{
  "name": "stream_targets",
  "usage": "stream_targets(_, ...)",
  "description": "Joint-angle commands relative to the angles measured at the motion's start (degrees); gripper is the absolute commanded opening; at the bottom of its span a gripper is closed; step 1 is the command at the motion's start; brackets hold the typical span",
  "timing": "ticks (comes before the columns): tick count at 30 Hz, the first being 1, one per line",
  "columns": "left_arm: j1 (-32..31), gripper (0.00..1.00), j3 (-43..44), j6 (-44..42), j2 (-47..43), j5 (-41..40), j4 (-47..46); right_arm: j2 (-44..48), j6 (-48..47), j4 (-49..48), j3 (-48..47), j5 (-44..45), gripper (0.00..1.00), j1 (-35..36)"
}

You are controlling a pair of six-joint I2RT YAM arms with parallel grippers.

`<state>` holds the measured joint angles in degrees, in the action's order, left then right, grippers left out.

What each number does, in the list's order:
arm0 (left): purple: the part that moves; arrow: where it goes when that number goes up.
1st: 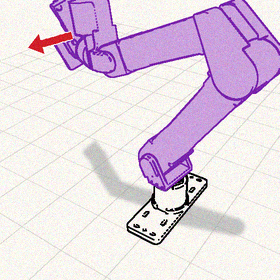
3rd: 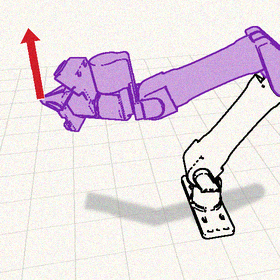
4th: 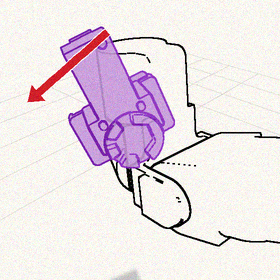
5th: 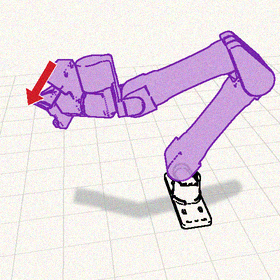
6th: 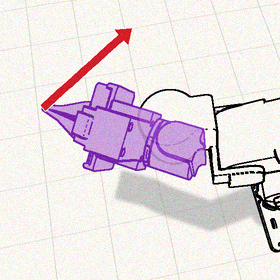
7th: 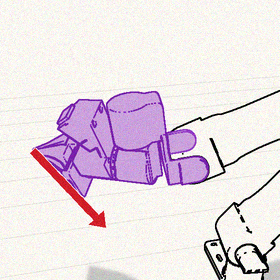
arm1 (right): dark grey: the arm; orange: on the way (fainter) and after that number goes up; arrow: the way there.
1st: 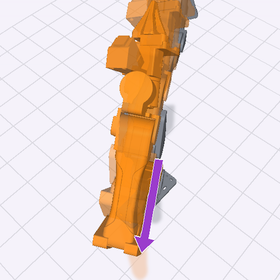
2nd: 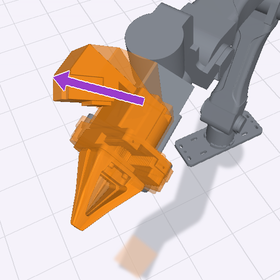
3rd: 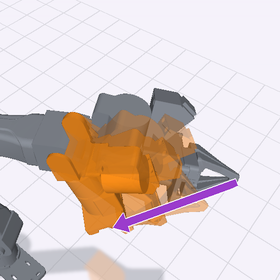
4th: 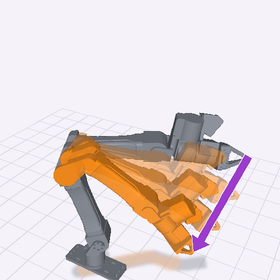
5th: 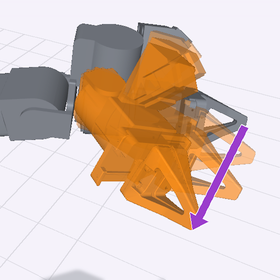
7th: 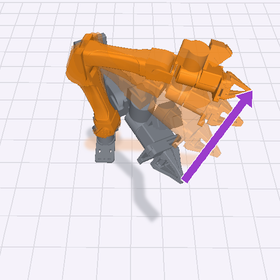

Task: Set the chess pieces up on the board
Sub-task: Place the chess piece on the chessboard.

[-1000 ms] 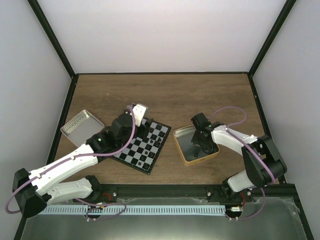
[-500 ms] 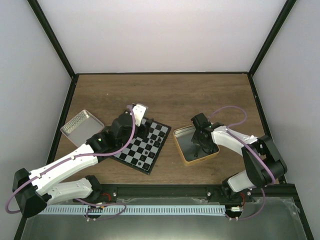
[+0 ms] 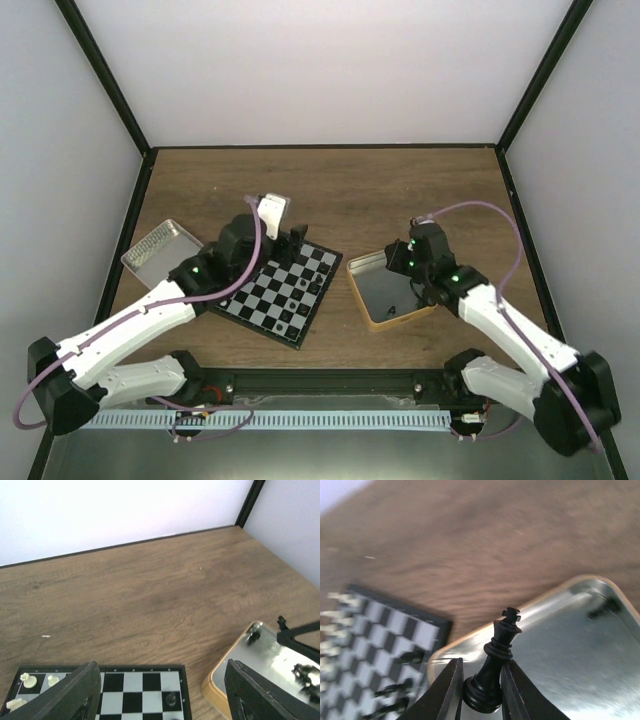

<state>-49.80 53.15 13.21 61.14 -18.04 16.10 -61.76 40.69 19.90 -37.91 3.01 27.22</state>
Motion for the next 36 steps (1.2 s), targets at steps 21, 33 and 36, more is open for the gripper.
stream_targets(21, 15.4, 0.75, 11.5, 26.3, 9.9, 66.6, -16.1, 8.8, -28.8, -29.9, -4.8, -54.3, 0.18, 0.2)
stream_targets(33, 15.4, 0.56, 11.9, 29.1, 15.4, 73.7, -12.0, 1.2, -33.3, -22.3, -10.5, -62.6, 0.18, 0.2)
stream_targets(36, 15.4, 0.49, 11.9, 29.3, 16.5, 75.2, -11.5, 1.3, -33.8, -22.8, -10.3, -62.9, 0.18, 0.2)
